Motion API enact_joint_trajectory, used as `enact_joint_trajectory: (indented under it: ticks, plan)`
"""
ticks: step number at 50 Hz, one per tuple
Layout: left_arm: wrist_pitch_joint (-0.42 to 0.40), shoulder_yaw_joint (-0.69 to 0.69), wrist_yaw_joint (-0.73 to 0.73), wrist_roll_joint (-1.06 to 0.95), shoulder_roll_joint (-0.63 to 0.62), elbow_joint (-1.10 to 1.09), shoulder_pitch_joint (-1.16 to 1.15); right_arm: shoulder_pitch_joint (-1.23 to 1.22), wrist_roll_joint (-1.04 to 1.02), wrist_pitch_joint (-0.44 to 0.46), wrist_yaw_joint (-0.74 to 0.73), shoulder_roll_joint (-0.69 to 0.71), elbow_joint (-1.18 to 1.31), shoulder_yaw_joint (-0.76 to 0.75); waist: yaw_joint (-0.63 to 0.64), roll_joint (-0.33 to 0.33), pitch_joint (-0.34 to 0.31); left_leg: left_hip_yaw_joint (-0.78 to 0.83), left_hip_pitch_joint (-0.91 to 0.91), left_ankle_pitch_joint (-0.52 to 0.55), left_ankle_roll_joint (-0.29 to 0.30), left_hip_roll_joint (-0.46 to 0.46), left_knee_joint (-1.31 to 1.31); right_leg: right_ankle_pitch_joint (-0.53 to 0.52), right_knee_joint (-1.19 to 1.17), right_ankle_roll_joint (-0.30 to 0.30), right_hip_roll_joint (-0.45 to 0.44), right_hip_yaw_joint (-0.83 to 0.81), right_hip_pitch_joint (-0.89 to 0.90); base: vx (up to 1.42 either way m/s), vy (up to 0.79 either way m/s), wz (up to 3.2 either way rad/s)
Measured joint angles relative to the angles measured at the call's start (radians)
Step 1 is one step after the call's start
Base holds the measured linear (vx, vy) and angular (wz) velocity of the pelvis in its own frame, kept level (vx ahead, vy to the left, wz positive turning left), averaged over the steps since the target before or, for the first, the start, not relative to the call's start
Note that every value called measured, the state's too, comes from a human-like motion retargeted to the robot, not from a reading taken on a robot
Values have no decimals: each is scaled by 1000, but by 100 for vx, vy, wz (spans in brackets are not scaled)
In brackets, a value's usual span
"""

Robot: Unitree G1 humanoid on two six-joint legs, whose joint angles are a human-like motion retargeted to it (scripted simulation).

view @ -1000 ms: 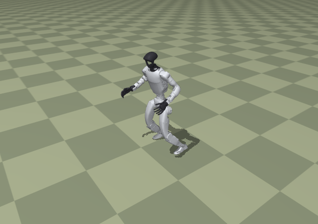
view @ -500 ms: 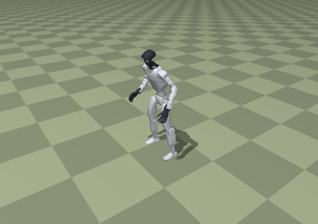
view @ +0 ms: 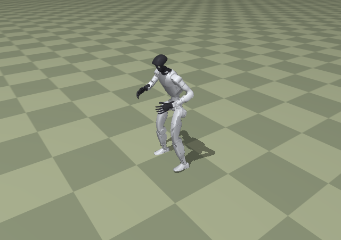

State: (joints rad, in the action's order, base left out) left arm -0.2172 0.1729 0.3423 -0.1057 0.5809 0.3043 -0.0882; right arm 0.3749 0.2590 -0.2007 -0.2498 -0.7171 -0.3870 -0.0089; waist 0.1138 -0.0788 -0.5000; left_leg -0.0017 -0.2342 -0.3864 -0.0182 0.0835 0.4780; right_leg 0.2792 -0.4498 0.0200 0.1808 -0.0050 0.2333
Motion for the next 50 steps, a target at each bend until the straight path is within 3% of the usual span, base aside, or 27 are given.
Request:
enact_joint_trajectory:
  ticks: [3,5,7,9,11,13,15,17,18,20,22,24,25,27,30,33,35,37,38,40,42,45,48,50]
  plan:
    - [-19,76,32,53,-25,-143,-46,-24,-3,-65,-68,47,188,170,-7,33,-20,-39,-220,-149,-10,45,482,204,-428,-99,-28,3,183,-10,-1,-16]
    - [49,127,64,32,-71,-244,-12,-110,-11,-15,-137,77,335,269,-19,42,-20,-71,-303,-207,-58,40,636,302,-603,-208,-39,18,270,-15,-1,-2]
    - [84,147,104,17,-135,-293,28,-210,-12,1,-193,103,414,337,-32,36,-20,-73,-356,-251,-74,48,777,366,-760,-254,-37,26,330,-12,-1,-7]
    - [78,150,149,4,-190,-290,101,-331,-3,-17,-241,114,417,373,-45,25,-20,-65,-383,-257,-71,56,861,377,-854,-266,-23,26,363,-9,1,-8]
    - [40,154,171,-6,-214,-240,205,-447,30,-58,-260,99,327,371,-54,21,-20,-53,-385,-214,-55,62,861,327,-857,-234,-3,9,365,-17,0,4]
    - [14,167,155,-24,-201,-161,318,-536,94,-71,-230,61,170,325,-53,28,-20,-45,-346,-118,-43,58,733,218,-725,-206,6,-23,321,-32,-2,15]
    - [-14,180,130,-43,-157,-60,386,-566,153,-74,-175,16,-11,254,-44,41,-4,-31,-272,46,-24,57,494,25,-473,-163,1,-65,239,-41,-4,20]
    - [-47,174,112,-83,-104,36,393,-539,151,-34,-120,-21,-162,164,-37,41,12,-20,-110,378,2,31,39,-334,-36,-105,-9,-87,88,-48,-6,32]
    - [-70,162,102,-106,-82,82,369,-508,120,-16,-97,-35,-219,125,-34,35,26,-11,2,606,42,18,-256,-555,207,-42,-10,-88,3,-43,-5,25]
    - [-129,136,41,-105,-54,164,232,-385,50,-43,-34,-43,-312,79,-31,25,106,15,106,782,208,18,-562,-759,450,173,-12,-80,-67,-37,-6,-4]
    - [-161,106,-16,-115,-28,229,90,-283,30,-80,8,-33,-361,50,7,4,230,39,53,589,280,30,-565,-673,471,242,-37,-106,-1,-46,-17,-63]
    - [-165,77,-47,-166,-6,244,15,-251,46,-94,15,-24,-357,29,24,-6,305,21,58,477,279,33,-565,-575,451,242,-33,-154,0,-46,-10,-10]
    - [-159,65,-56,-196,5,237,-4,-252,57,-93,9,-19,-341,23,17,-3,318,1,89,472,278,33,-565,-531,431,242,-21,-188,-38,-43,9,50]
    - [-130,50,-54,-218,31,215,-39,-257,62,-76,-27,-5,-316,15,21,-21,338,8,130,525,223,-22,-491,-501,373,223,37,-197,-103,-48,18,37]
    - [-70,26,-64,-200,75,143,-41,-297,63,-58,-70,30,-282,4,53,-35,373,16,123,523,148,-41,-262,-488,262,143,40,-139,-154,-52,3,-5]
    - [-23,9,-92,-151,91,83,-39,-343,58,-54,-71,61,-274,-6,82,-36,411,-7,103,497,102,-59,1,-460,123,114,16,-28,-187,-50,1,-14]
    - [-1,-13,-102,-117,88,57,-38,-385,52,-54,-62,74,-275,-17,89,-27,432,-12,120,408,108,-56,89,-291,74,101,5,-11,-215,-53,3,-7]
    - [33,-42,-107,-79,62,7,4,-467,49,-49,-57,85,-247,-24,81,-11,400,20,164,77,74,-32,120,41,19,73,11,-48,-230,-60,6,10]
    - [58,-54,-110,-57,36,-31,45,-524,43,-40,-56,92,-214,-17,73,2,353,28,190,-82,46,-23,138,181,-46,47,11,-61,-227,-66,6,19]
    - [118,-58,-112,-21,-32,-102,128,-606,27,-14,-70,119,-144,10,57,20,245,29,200,-265,-31,-18,218,349,-230,-22,19,-72,-183,-69,4,34]
    - [147,-19,-85,-18,-106,-150,197,-611,32,-5,-114,170,-88,52,37,18,170,15,137,-268,-65,-26,320,360,-357,-43,38,-86,-125,-62,0,69]
    - [94,82,-25,-55,-177,-164,236,-505,75,-38,-158,256,-52,94,20,9,162,-25,107,-153,12,-36,218,247,-225,12,40,-124,-138,-43,-1,70]
    - [4,153,-57,-97,-173,-136,208,-361,67,-70,-118,307,-56,90,37,-14,252,-39,186,31,103,-35,-157,63,75,108,19,-152,-178,-29,-1,20]
    - [-29,173,-108,-114,-159,-96,169,-280,60,-83,-71,320,-72,83,41,-24,326,-26,205,110,155,-22,-336,9,206,162,9,-186,-179,-28,-1,5]
